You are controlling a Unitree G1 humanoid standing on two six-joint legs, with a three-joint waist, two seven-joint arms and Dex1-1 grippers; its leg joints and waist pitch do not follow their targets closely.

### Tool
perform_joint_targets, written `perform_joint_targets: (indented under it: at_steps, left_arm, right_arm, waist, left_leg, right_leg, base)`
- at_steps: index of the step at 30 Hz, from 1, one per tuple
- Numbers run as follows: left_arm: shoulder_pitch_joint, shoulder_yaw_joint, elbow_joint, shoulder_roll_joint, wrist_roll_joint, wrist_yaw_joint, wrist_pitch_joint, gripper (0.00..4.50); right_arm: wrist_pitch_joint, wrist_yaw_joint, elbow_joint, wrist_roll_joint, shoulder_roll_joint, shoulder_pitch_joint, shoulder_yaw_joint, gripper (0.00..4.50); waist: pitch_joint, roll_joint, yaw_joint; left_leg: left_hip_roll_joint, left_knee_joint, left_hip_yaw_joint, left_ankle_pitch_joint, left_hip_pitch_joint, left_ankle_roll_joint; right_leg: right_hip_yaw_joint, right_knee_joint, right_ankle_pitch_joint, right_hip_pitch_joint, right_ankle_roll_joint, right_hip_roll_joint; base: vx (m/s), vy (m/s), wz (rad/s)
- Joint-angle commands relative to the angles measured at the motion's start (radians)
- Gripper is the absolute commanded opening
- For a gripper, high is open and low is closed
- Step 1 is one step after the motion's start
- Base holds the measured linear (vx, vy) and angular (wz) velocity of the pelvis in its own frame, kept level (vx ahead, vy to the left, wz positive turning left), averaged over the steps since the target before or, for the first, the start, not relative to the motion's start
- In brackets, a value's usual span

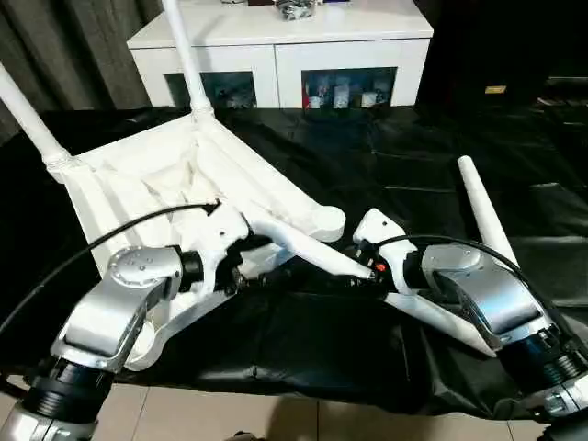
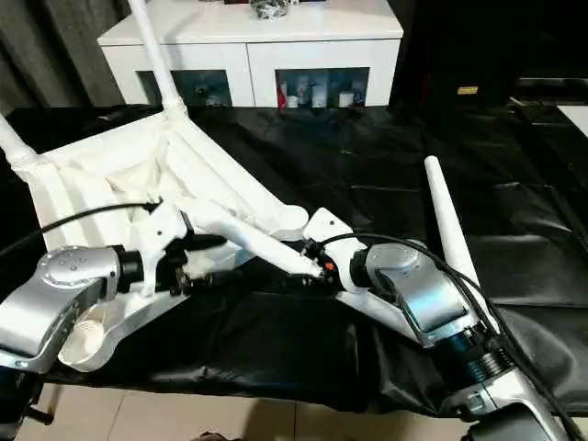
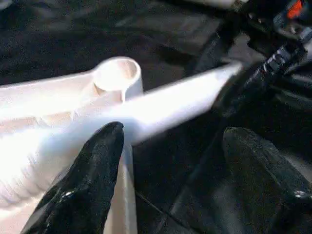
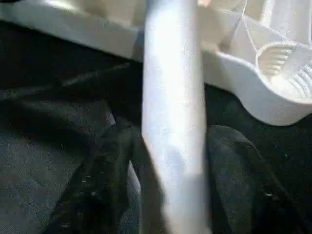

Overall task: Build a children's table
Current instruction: Insert table leg to table base

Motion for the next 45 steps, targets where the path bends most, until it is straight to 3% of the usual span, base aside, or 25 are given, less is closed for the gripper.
perform_joint_targets:
  at_steps: [1,3,4,5,8,10,12,14,16,18,19,27,29,30,32,35,36,37,38,39,40,41,43,44,45]
  left_arm:
    - [-0.010,0.027,-0.005,-0.004,0.000,0.034,0.008,3.60]
    - [-0.007,0.033,-0.001,-0.008,-0.003,0.043,0.011,3.77]
    - [-0.008,0.044,0.004,-0.020,-0.014,0.058,0.037,3.87]
    - [-0.013,0.058,0.010,-0.036,-0.026,0.073,0.049,3.93]
    - [-0.034,0.096,0.028,-0.092,-0.064,0.115,0.068,4.04]
    - [-0.054,0.104,0.048,-0.136,-0.074,0.152,0.066,4.37]
    - [-0.064,0.104,0.060,-0.164,-0.077,0.176,0.063,4.41]
    - [-0.077,0.097,0.074,-0.201,-0.077,0.203,0.055,4.49]
    - [-0.091,0.088,0.085,-0.248,-0.073,0.233,0.053,4.50]
    - [-0.097,0.085,0.086,-0.270,-0.073,0.246,0.059,4.50]
    - [-0.099,0.087,0.085,-0.279,-0.076,0.250,0.061,4.50]
    - [-0.107,0.115,0.076,-0.302,-0.135,0.240,0.083,4.50]
    - [-0.105,0.114,0.066,-0.320,-0.157,0.228,0.092,4.50]
    - [-0.104,0.114,0.064,-0.325,-0.162,0.227,0.095,4.50]
    - [-0.101,0.101,0.068,-0.329,-0.159,0.224,0.091,4.50]
    - [-0.101,0.087,0.091,-0.318,-0.134,0.240,0.075,4.50]
    - [-0.102,0.086,0.095,-0.310,-0.128,0.241,0.071,4.50]
    - [-0.102,0.082,0.099,-0.287,-0.114,0.234,0.065,4.50]
    - [-0.102,0.082,0.099,-0.287,-0.114,0.234,0.065,4.50]
    - [-0.101,0.079,0.099,-0.272,-0.107,0.227,0.064,4.50]
    - [-0.094,0.073,0.084,-0.238,-0.107,0.199,0.079,4.50]
    - [-0.082,0.063,0.060,-0.197,-0.111,0.160,0.094,4.50]
    - [-0.072,0.051,0.041,-0.166,-0.111,0.134,0.105,4.50]
    - [-0.055,0.036,0.017,-0.125,-0.106,0.098,0.106,4.50]
    - [-0.055,0.036,0.017,-0.125,-0.106,0.098,0.106,4.50]
  right_arm:
    - [0.031,-0.017,-0.003,0.044,0.027,0.000,-0.047,2.19]
    - [0.047,-0.036,-0.008,0.076,0.054,-0.002,-0.083,2.01]
    - [0.066,-0.070,-0.011,0.119,0.093,-0.008,-0.138,1.94]
    - [0.071,-0.091,-0.012,0.143,0.117,-0.014,-0.171,1.87]
    - [0.057,-0.154,-0.008,0.182,0.174,-0.028,-0.245,1.66]
    - [-0.001,-0.208,-0.004,0.202,0.219,-0.040,-0.294,1.40]
    - [-0.018,-0.250,-0.004,0.235,0.260,-0.048,-0.339,1.32]
    - [-0.057,-0.327,-0.002,0.285,0.328,-0.061,-0.412,1.12]
    - [-0.101,-0.424,0.000,0.338,0.414,-0.083,-0.495,0.95]
    - [-0.124,-0.473,0.004,0.356,0.461,-0.099,-0.530,0.75]
    - [-0.136,-0.495,0.009,0.368,0.481,-0.109,-0.547,0.65]
    - [-0.161,-0.598,0.037,0.496,0.579,-0.189,-0.654,0.04]
    - [-0.171,-0.622,0.039,0.518,0.598,-0.205,-0.676,0.04]
    - [-0.172,-0.629,0.039,0.528,0.604,-0.208,-0.683,0.04]
    - [-0.171,-0.640,0.037,0.540,0.612,-0.213,-0.690,0.04]
    - [-0.153,-0.601,0.016,0.479,0.566,-0.200,-0.623,0.04]
    - [-0.147,-0.580,0.008,0.445,0.538,-0.190,-0.587,0.04]
    - [-0.147,-0.522,-0.003,0.340,0.455,-0.169,-0.482,0.04]
    - [-0.147,-0.522,-0.003,0.340,0.455,-0.169,-0.482,0.04]
    - [-0.150,-0.491,-0.008,0.279,0.403,-0.157,-0.416,0.04]
    - [-0.145,-0.405,-0.012,0.192,0.298,-0.135,-0.299,0.32]
    - [-0.126,-0.325,-0.020,0.136,0.197,-0.114,-0.202,0.40]
    - [-0.082,-0.278,-0.033,0.143,0.144,-0.101,-0.165,0.45]
    - [-0.043,-0.239,-0.045,0.148,0.094,-0.091,-0.141,0.55]
    - [-0.043,-0.239,-0.045,0.148,0.094,-0.091,-0.141,0.78]
  waist:
    - [-0.070,-0.017,0.006]
    - [-0.071,-0.009,0.006]
    - [-0.071,-0.009,0.002]
    - [-0.073,-0.002,0.005]
    - [-0.073,0.000,0.005]
    - [-0.073,-0.002,0.010]
    - [-0.074,-0.003,0.015]
    - [-0.074,-0.010,0.019]
    - [-0.075,-0.010,0.023]
    - [-0.077,-0.010,0.023]
    - [-0.077,-0.015,0.022]
    - [-0.076,-0.004,0.020]
    - [-0.075,0.008,0.019]
    - [-0.077,0.003,0.021]
    - [-0.076,0.004,0.021]
    - [-0.076,0.010,0.017]
    - [-0.075,0.006,0.015]
    - [-0.077,0.006,0.017]
    - [-0.077,0.006,0.017]
    - [-0.075,0.011,0.016]
    - [-0.074,0.010,0.014]
    - [-0.075,0.003,0.021]
    - [-0.071,0.001,0.019]
    - [-0.074,-0.002,0.020]
    - [-0.075,0.003,0.021]
  left_leg:
    - [0.049,-0.068,-0.026,-0.252,0.020,0.026]
    - [0.049,-0.068,-0.029,-0.258,0.020,0.022]
    - [0.048,-0.068,-0.027,-0.264,0.021,0.017]
    - [0.048,-0.068,-0.028,-0.262,0.023,0.014]
    - [0.048,-0.071,-0.028,-0.281,0.023,-0.001]
    - [0.047,-0.070,-0.027,-0.302,0.030,-0.010]
    - [0.048,-0.073,-0.030,-0.298,0.025,-0.014]
    - [0.047,-0.073,-0.027,-0.283,0.024,-0.006]
    - [0.048,-0.073,-0.028,-0.270,0.024,-0.004]
    - [0.048,-0.074,-0.027,-0.243,0.022,-0.007]
    - [0.048,-0.074,-0.026,-0.235,0.022,-0.004]
    - [0.045,-0.077,-0.025,-0.245,0.024,-0.016]
    - [0.046,-0.078,-0.026,-0.259,0.026,-0.026]
    - [0.045,-0.077,-0.024,-0.267,0.029,-0.030]
    - [0.045,-0.079,-0.025,-0.266,0.025,-0.034]
    - [0.042,-0.079,-0.028,-0.270,0.021,-0.037]
    - [0.041,-0.078,-0.027,-0.262,0.018,-0.037]
    - [0.041,-0.077,-0.030,-0.254,0.017,-0.041]
    - [0.041,-0.077,-0.030,-0.254,0.017,-0.041]
    - [0.042,-0.076,-0.029,-0.248,0.018,-0.047]
    - [0.040,-0.074,-0.027,-0.254,0.019,-0.046]
    - [0.042,-0.074,-0.032,-0.257,0.021,-0.049]
    - [0.042,-0.072,-0.026,-0.265,0.020,-0.038]
    - [0.042,-0.071,-0.029,-0.257,0.021,-0.025]
    - [0.044,-0.069,-0.027,-0.246,0.020,-0.010]
  right_leg:
    - [0.037,-0.069,-0.217,0.042,-0.228,-0.049]
    - [0.036,-0.068,-0.219,0.043,-0.225,-0.049]
    - [0.037,-0.070,-0.215,0.041,-0.226,-0.047]
    - [0.036,-0.067,-0.209,0.040,-0.227,-0.049]
    - [0.035,-0.068,-0.201,0.039,-0.232,-0.047]
    - [0.035,-0.072,-0.220,0.033,-0.228,-0.047]
    - [0.034,-0.070,-0.227,0.038,-0.215,-0.050]
    - [0.038,-0.071,-0.227,0.035,-0.207,-0.053]
    - [0.036,-0.073,-0.240,0.034,-0.196,-0.054]
    - [0.036,-0.071,-0.212,0.034,-0.188,-0.051]
    - [0.035,-0.070,-0.198,0.033,-0.185,-0.048]
    - [0.034,-0.070,-0.200,0.032,-0.172,-0.046]
    - [0.034,-0.071,-0.202,0.031,-0.168,-0.046]
    - [0.034,-0.072,-0.197,0.030,-0.167,-0.045]
    - [0.034,-0.072,-0.191,0.032,-0.167,-0.045]
    - [0.032,-0.071,-0.183,0.037,-0.157,-0.045]
    - [0.032,-0.072,-0.185,0.041,-0.154,-0.045]
    - [0.029,-0.073,-0.189,0.044,-0.149,-0.045]
    - [0.029,-0.073,-0.189,0.044,-0.149,-0.045]
    - [0.031,-0.073,-0.191,0.043,-0.138,-0.044]
    - [0.032,-0.074,-0.197,0.041,-0.138,-0.043]
    - [0.029,-0.074,-0.210,0.049,-0.132,-0.043]
    - [0.036,-0.075,-0.213,0.043,-0.141,-0.045]
    - [0.035,-0.073,-0.211,0.048,-0.156,-0.045]
    - [0.036,-0.071,-0.197,0.045,-0.172,-0.046]
  base:
    - [0.000,0.000,0.00]
    - [0.000,0.000,0.00]
    - [0.000,0.000,0.00]
    - [0.000,0.000,0.00]
    - [0.000,0.000,0.00]
    - [0.000,0.000,0.00]
    - [0.000,0.000,0.00]
    - [0.000,0.000,0.00]
    - [0.000,0.000,0.00]
    - [0.000,0.000,0.00]
    - [0.000,0.000,0.00]
    - [0.000,0.000,0.00]
    - [0.000,0.000,0.00]
    - [0.000,0.000,0.00]
    - [0.000,0.000,0.00]
    - [0.000,0.000,0.00]
    - [0.000,0.000,0.00]
    - [0.000,0.000,0.00]
    - [0.000,0.000,0.00]
    - [0.000,0.000,0.00]
    - [0.000,0.000,0.00]
    - [0.000,0.000,0.00]
    - [0.000,0.000,0.00]
    - [0.000,0.000,0.00]
    - [0.000,0.000,0.00]
